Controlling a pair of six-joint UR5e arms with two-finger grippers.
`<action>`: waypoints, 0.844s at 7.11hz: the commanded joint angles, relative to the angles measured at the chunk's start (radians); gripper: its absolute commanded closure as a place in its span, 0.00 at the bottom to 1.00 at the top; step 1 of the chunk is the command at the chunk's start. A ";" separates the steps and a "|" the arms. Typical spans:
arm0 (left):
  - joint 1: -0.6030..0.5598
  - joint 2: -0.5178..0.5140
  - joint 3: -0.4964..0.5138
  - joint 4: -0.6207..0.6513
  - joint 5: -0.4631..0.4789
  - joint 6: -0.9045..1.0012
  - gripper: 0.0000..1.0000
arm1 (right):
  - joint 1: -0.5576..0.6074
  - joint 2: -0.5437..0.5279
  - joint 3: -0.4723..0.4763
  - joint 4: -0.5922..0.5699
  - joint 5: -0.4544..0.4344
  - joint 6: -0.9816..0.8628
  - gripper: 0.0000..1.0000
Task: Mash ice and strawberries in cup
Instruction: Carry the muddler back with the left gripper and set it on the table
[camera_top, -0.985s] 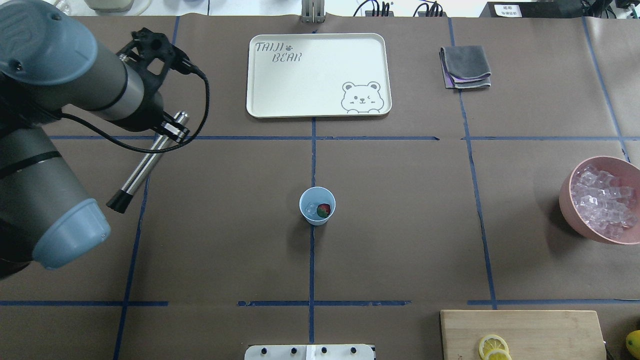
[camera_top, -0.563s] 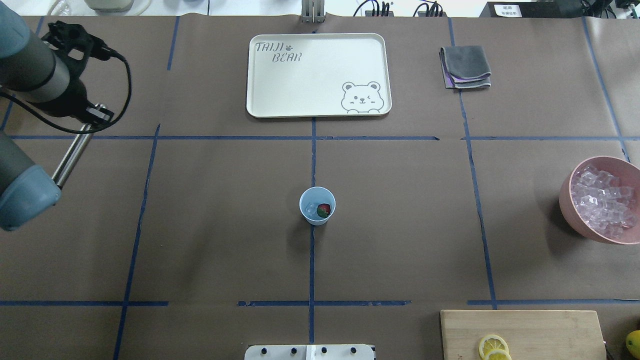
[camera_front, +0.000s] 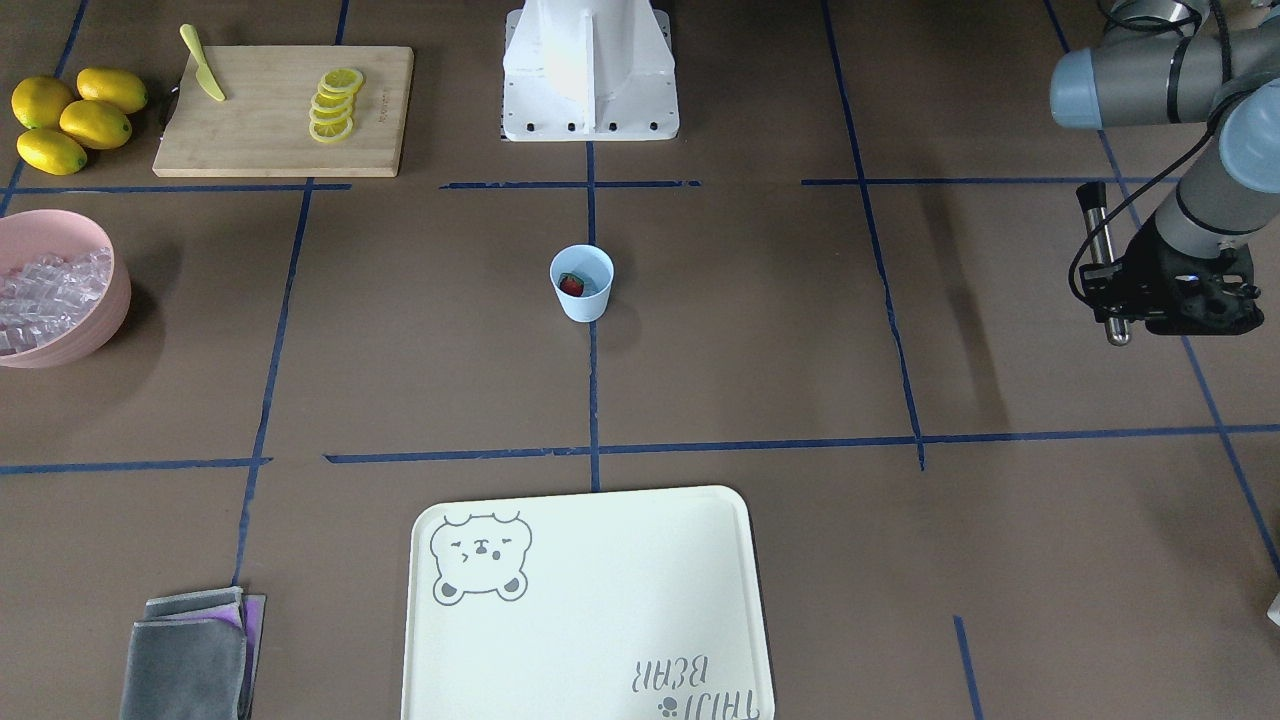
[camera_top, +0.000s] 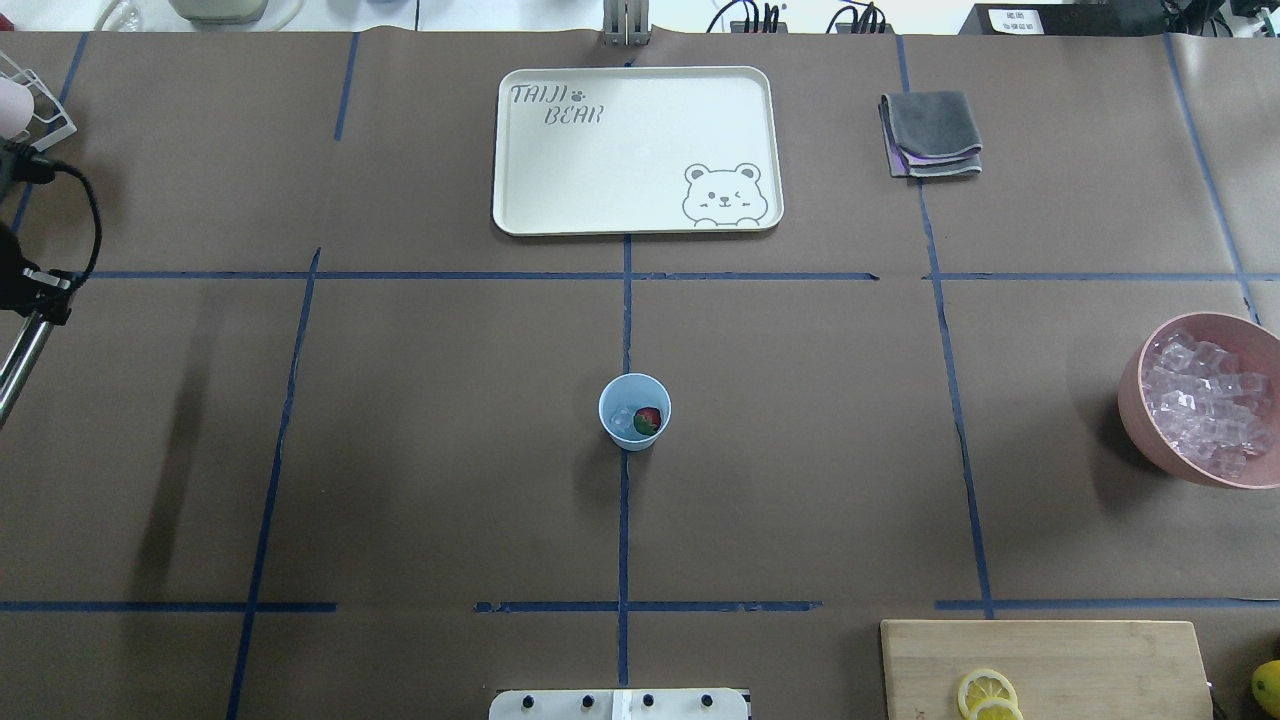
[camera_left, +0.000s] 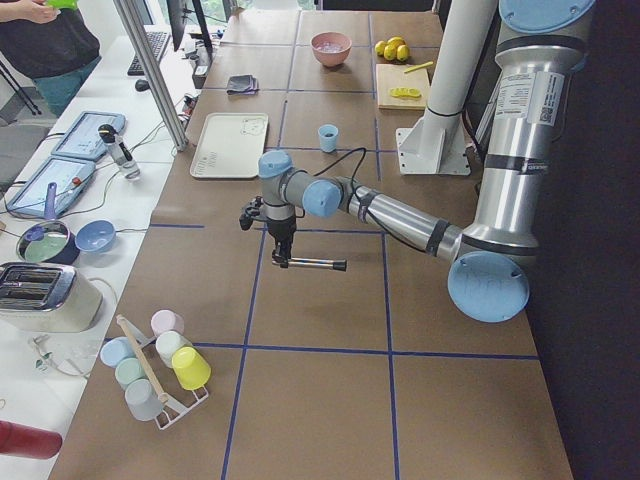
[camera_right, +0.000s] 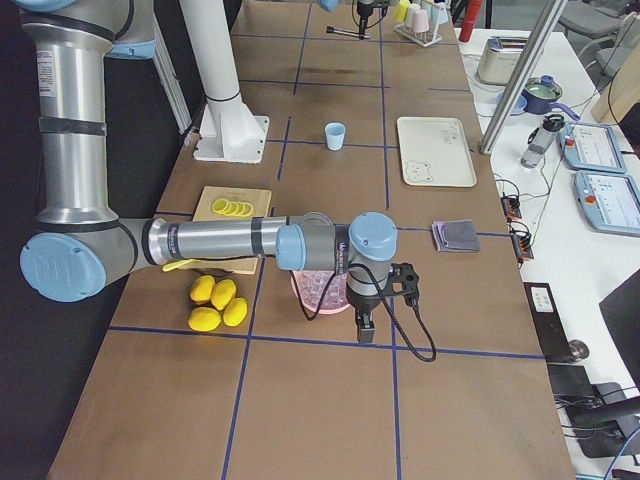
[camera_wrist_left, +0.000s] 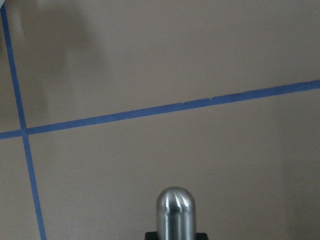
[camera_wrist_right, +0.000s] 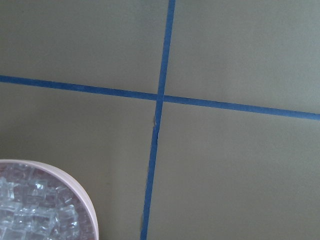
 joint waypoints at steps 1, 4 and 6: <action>-0.003 0.059 0.143 -0.267 -0.004 -0.066 0.94 | 0.000 0.000 0.003 0.000 0.000 0.000 0.01; 0.000 0.059 0.303 -0.445 -0.004 -0.085 0.94 | 0.000 0.000 0.010 0.000 0.000 0.001 0.01; 0.000 0.059 0.316 -0.446 -0.003 -0.080 0.89 | 0.000 0.000 0.009 0.000 -0.002 0.001 0.01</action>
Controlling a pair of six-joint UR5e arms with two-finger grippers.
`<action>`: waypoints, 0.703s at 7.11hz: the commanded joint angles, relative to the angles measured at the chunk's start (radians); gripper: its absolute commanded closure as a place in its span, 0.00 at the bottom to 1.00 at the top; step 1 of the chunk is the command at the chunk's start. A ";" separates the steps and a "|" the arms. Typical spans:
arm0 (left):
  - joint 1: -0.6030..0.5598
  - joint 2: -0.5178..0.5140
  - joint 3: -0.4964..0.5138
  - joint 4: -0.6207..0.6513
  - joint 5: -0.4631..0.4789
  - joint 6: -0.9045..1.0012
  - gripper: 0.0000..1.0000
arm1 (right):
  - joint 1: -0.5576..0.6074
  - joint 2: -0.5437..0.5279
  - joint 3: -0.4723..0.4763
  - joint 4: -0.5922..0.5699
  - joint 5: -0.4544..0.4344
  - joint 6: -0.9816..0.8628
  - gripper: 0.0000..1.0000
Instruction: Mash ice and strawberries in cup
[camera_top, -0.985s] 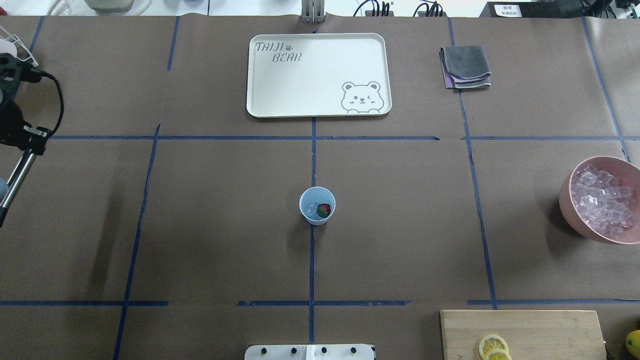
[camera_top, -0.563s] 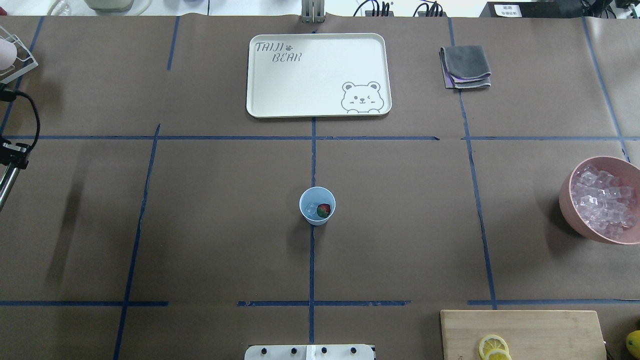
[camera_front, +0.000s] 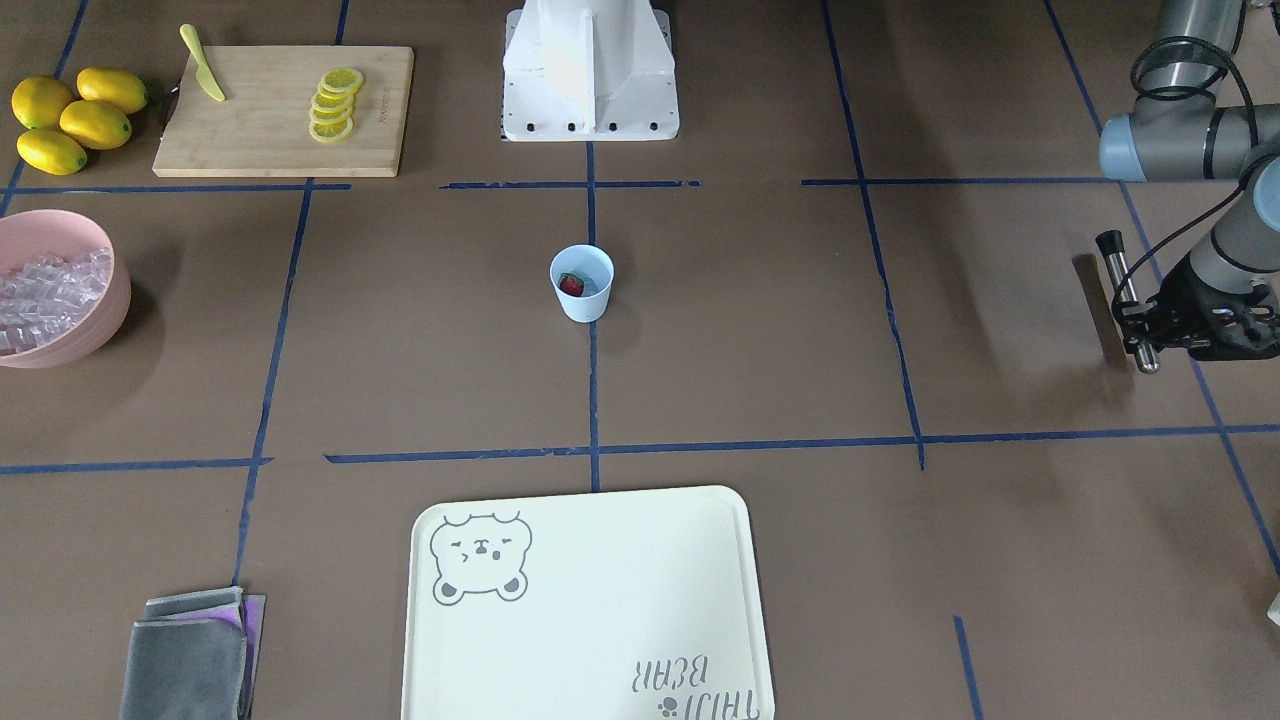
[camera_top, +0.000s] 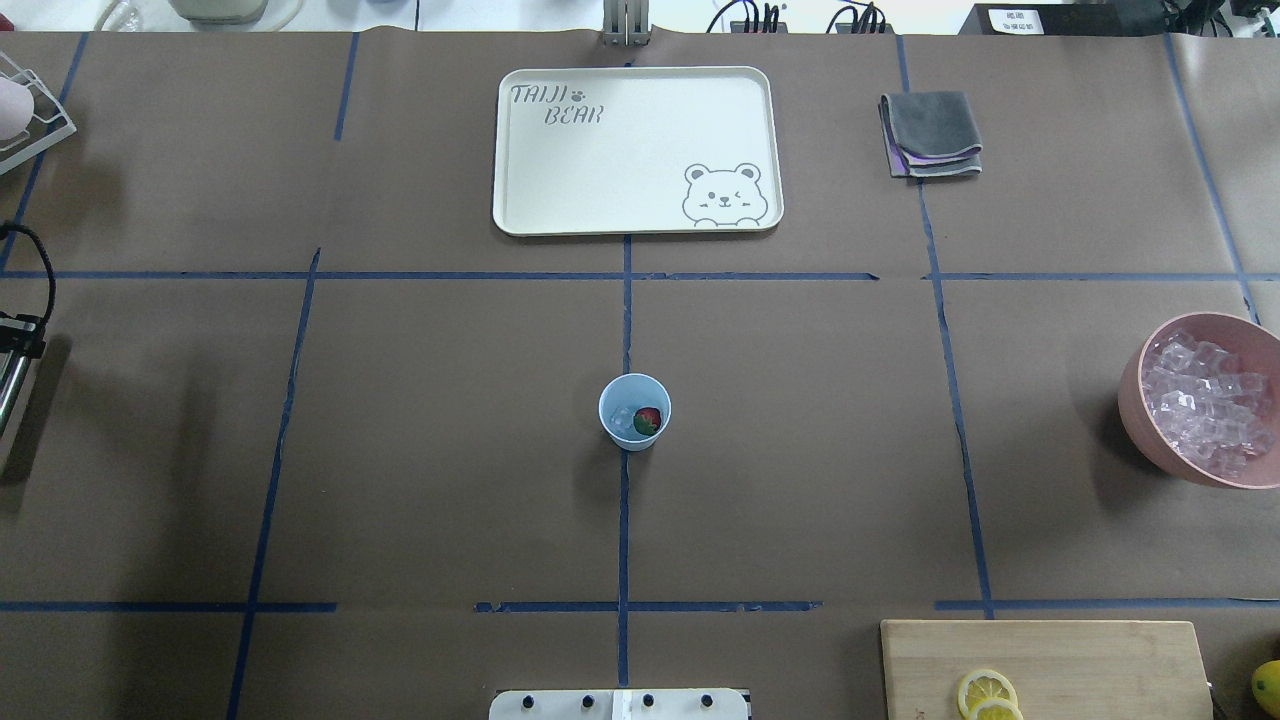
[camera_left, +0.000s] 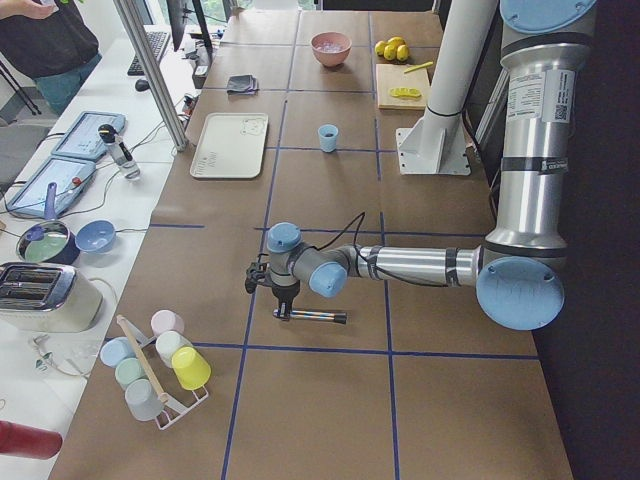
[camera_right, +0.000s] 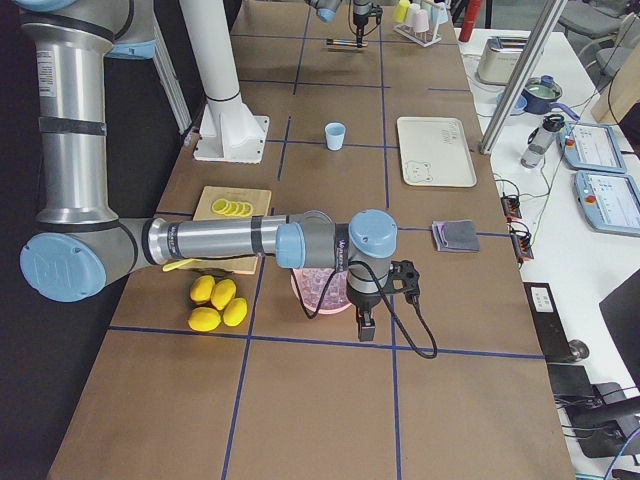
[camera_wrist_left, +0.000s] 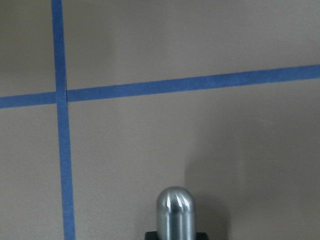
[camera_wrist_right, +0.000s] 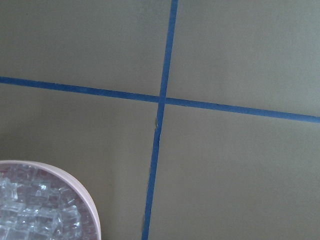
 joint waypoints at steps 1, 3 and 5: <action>0.003 -0.006 0.012 -0.010 0.000 0.008 0.01 | 0.000 -0.002 0.000 0.000 -0.001 -0.001 0.01; -0.027 -0.011 -0.011 0.007 -0.072 0.025 0.00 | 0.000 -0.002 0.004 0.000 0.001 0.002 0.01; -0.216 -0.015 -0.053 0.179 -0.199 0.280 0.00 | 0.000 0.000 0.002 0.000 0.001 0.001 0.01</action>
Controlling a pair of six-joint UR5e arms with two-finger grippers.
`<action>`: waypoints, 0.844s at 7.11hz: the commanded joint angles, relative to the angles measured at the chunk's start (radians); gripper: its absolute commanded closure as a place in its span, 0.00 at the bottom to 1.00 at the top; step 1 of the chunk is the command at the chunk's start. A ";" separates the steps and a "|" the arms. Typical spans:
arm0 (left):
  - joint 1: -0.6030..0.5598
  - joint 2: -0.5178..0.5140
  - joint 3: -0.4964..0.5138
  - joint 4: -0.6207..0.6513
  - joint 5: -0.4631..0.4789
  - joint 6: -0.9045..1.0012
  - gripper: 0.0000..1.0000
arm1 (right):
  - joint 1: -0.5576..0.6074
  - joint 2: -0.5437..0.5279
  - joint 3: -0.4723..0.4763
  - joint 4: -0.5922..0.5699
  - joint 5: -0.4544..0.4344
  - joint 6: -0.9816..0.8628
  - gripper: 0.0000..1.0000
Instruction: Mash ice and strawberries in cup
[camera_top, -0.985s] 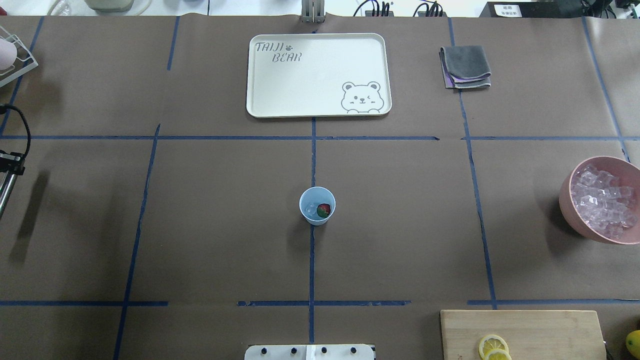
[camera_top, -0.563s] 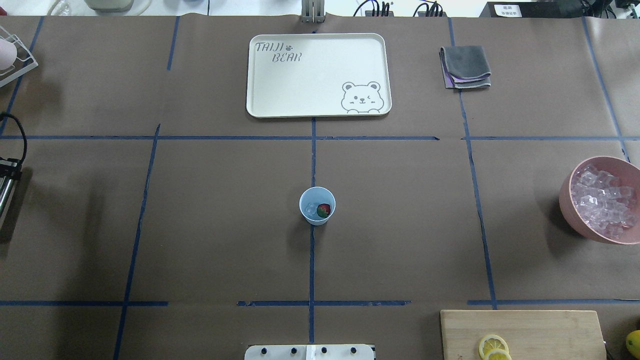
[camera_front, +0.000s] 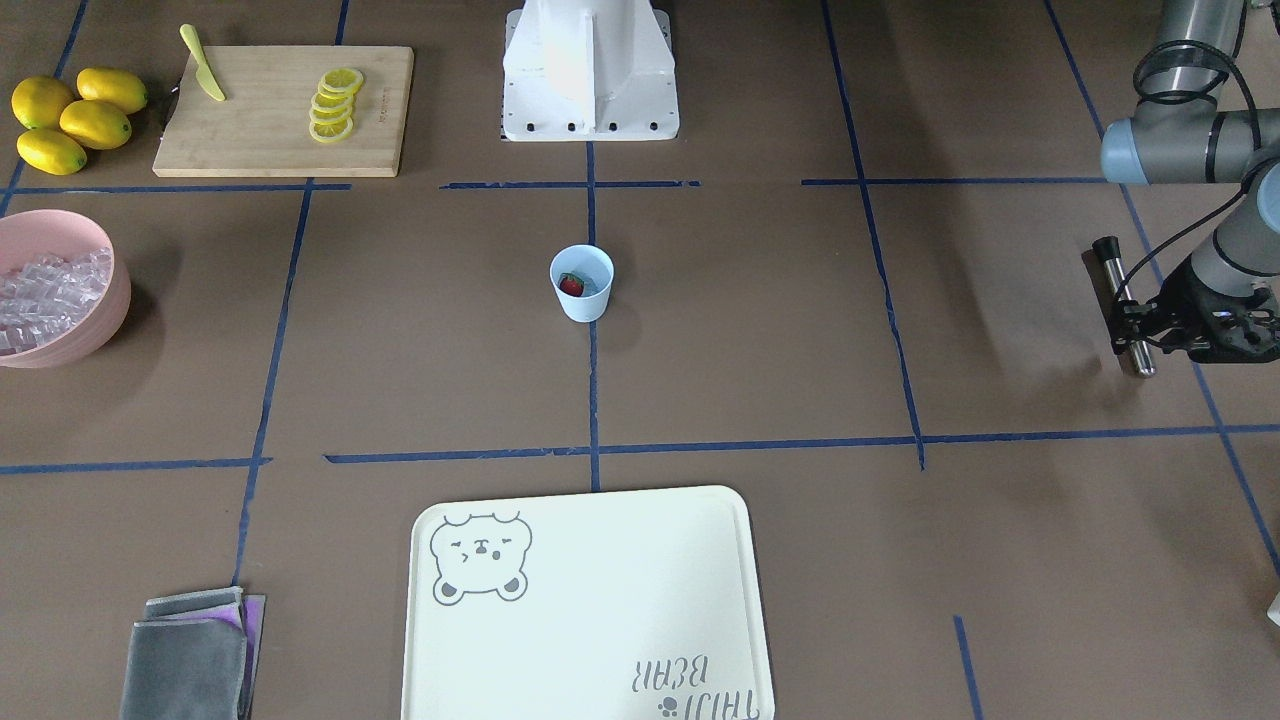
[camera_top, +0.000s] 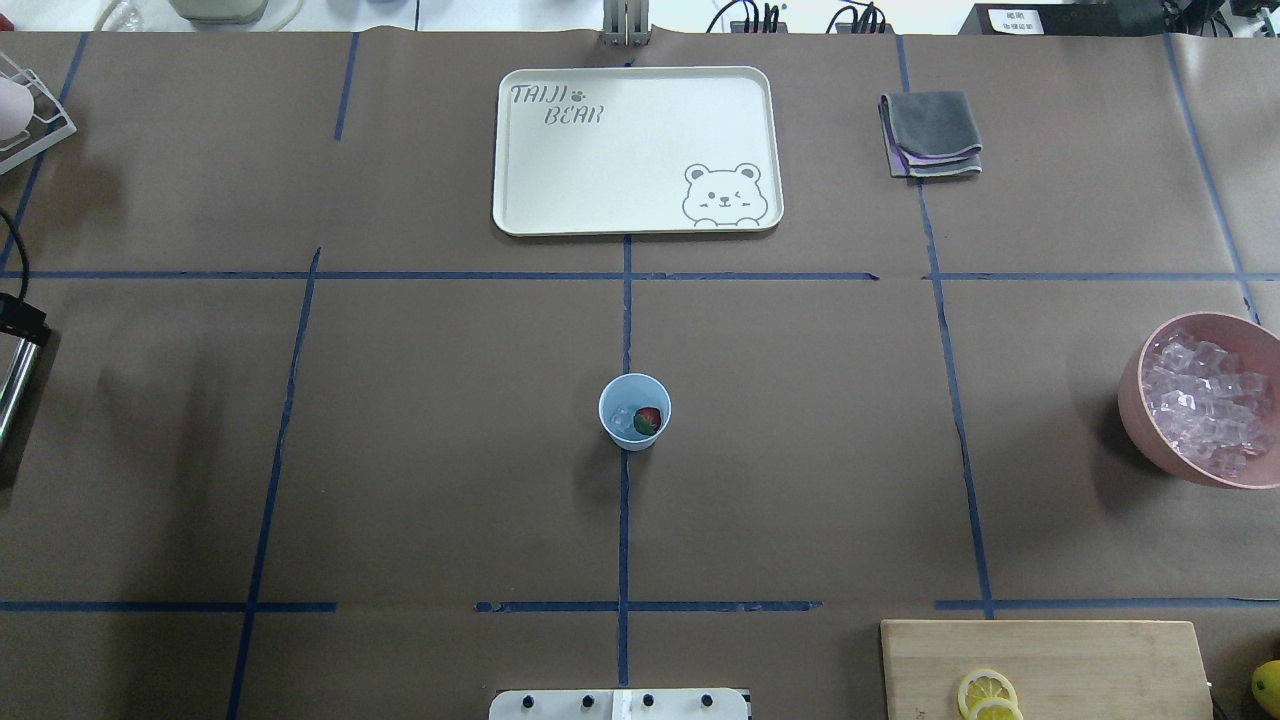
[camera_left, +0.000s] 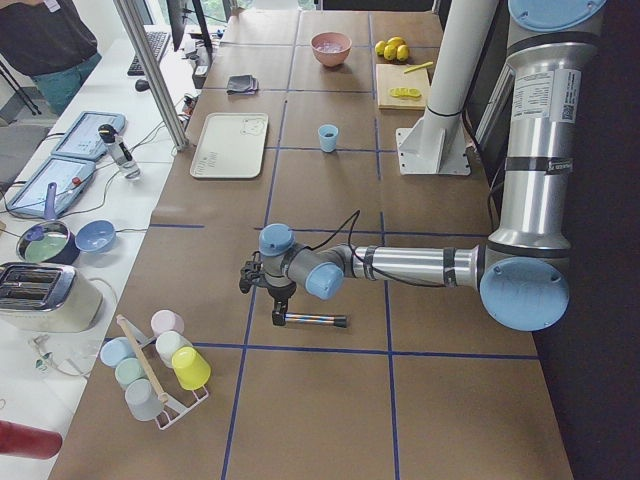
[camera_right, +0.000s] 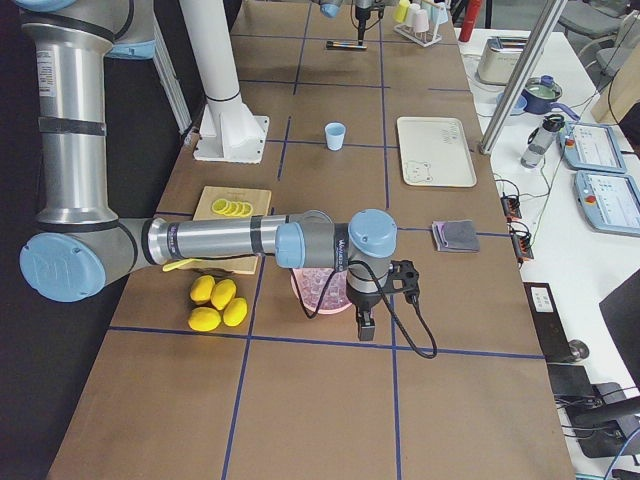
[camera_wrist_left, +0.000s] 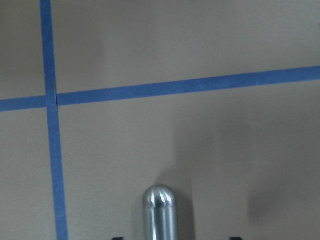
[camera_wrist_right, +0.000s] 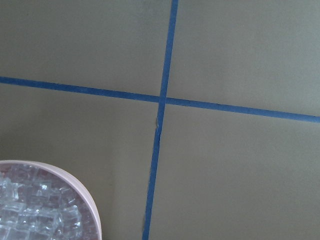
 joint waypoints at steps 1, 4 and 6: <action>-0.173 -0.005 -0.098 0.277 -0.056 0.294 0.00 | 0.000 0.001 0.000 0.000 0.000 -0.001 0.01; -0.365 0.007 -0.159 0.523 -0.158 0.437 0.00 | 0.000 0.001 -0.002 0.000 -0.001 -0.003 0.01; -0.377 0.065 -0.159 0.450 -0.187 0.428 0.00 | 0.000 -0.001 -0.003 -0.002 -0.003 -0.004 0.01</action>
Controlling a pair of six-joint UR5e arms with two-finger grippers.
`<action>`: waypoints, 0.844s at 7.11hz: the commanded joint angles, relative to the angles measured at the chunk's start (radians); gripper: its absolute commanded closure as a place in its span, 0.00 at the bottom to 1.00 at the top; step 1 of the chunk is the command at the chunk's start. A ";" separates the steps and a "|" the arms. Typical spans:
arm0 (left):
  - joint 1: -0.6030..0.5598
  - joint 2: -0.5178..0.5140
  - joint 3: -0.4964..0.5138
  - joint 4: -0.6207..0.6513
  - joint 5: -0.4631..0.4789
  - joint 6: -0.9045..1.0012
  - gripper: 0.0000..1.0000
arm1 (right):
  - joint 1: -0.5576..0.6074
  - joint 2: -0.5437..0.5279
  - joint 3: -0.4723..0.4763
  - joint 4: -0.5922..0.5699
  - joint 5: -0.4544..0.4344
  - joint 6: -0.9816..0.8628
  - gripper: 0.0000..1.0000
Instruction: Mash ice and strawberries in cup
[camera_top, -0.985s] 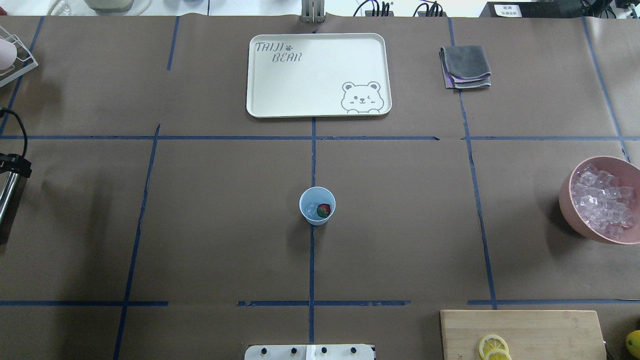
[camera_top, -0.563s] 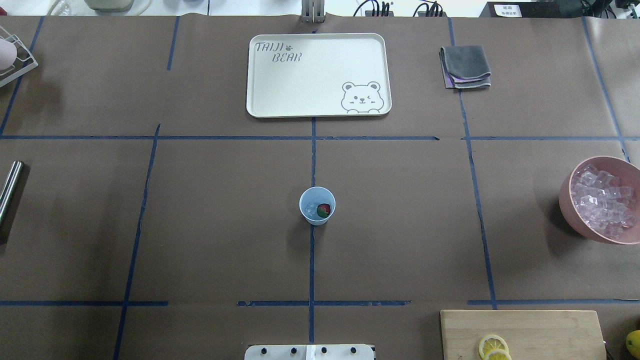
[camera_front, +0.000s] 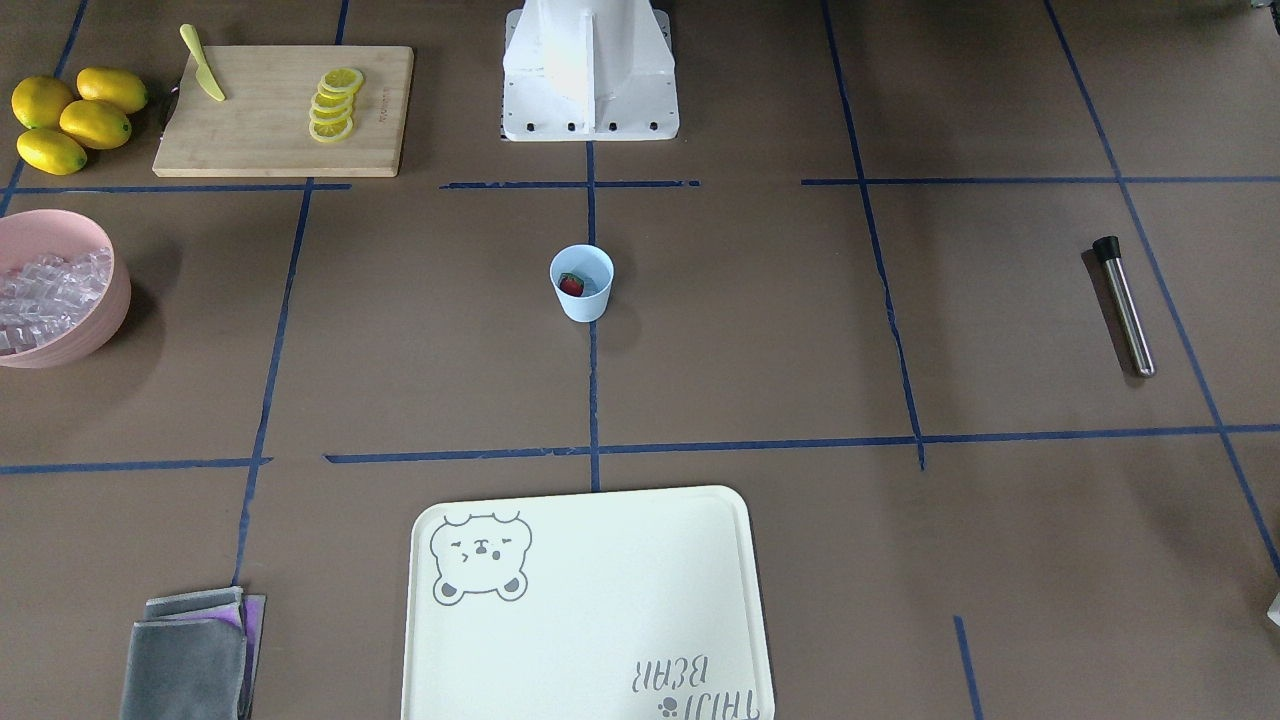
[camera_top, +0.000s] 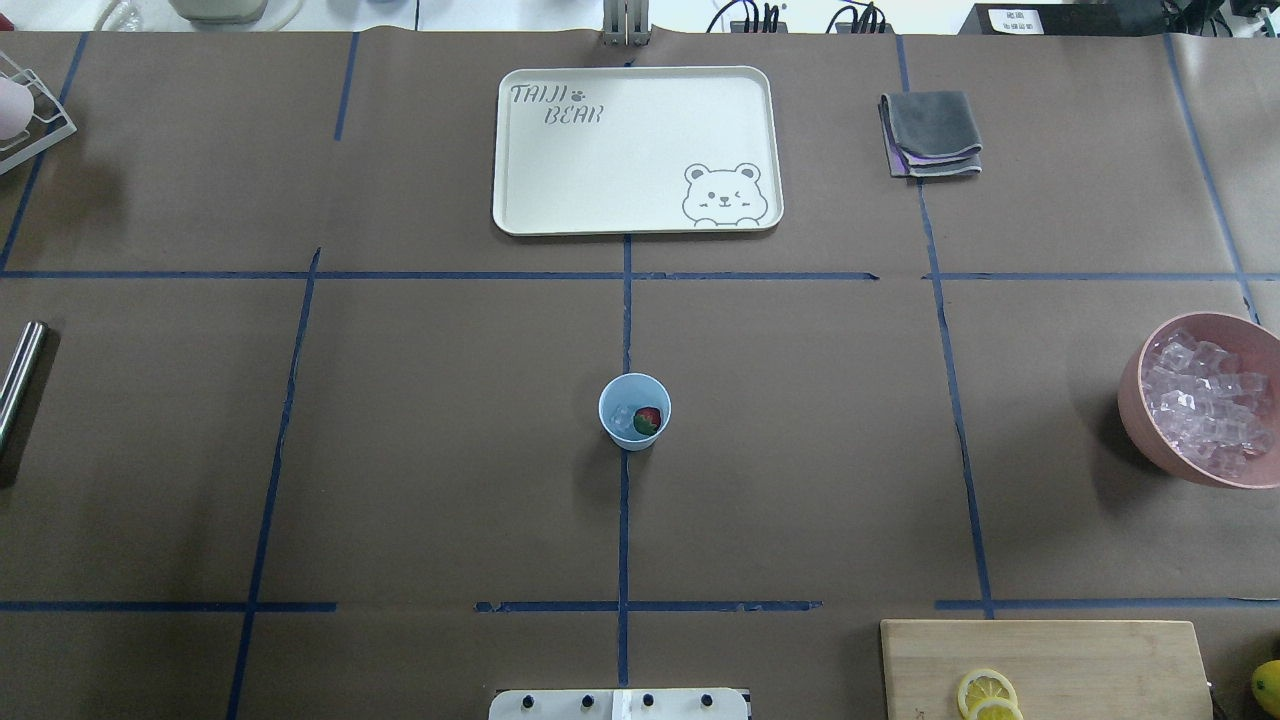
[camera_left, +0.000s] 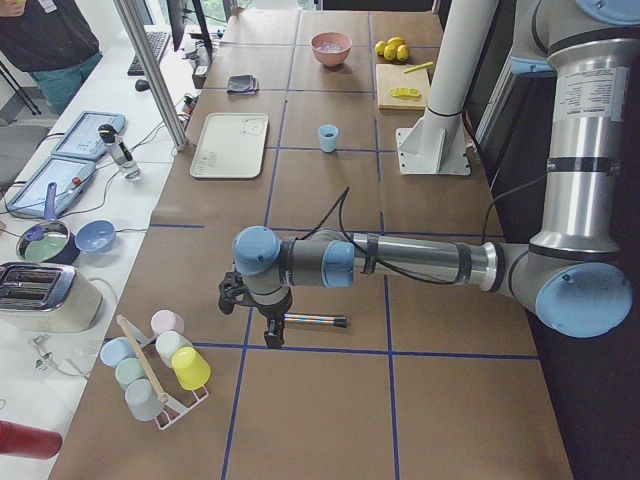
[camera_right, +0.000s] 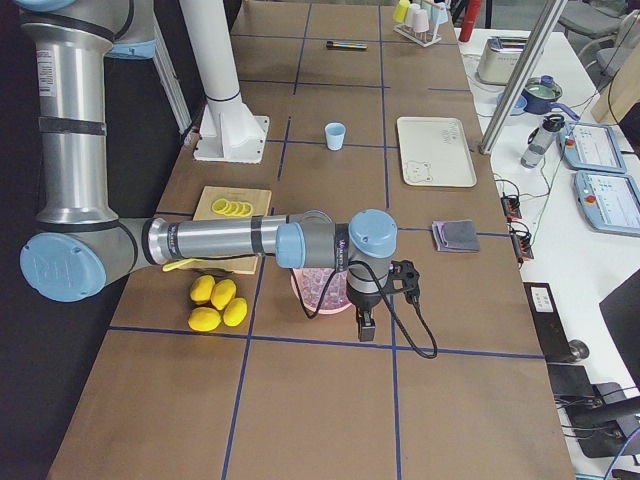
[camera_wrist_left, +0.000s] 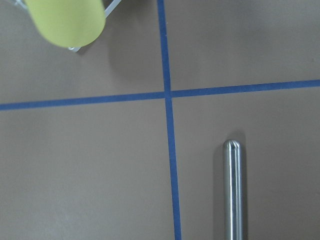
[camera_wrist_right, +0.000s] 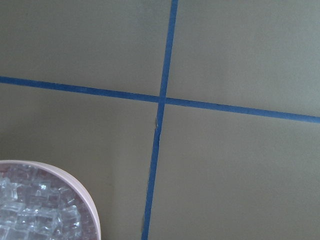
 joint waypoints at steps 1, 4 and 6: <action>-0.011 0.021 0.003 -0.043 -0.011 -0.002 0.00 | 0.000 -0.006 -0.002 0.000 -0.001 -0.001 0.01; -0.010 0.020 0.007 -0.040 -0.009 0.002 0.00 | 0.000 -0.013 -0.005 0.000 0.001 -0.001 0.01; -0.008 0.029 0.007 -0.040 -0.011 0.004 0.00 | 0.000 -0.014 -0.010 -0.001 -0.001 -0.001 0.01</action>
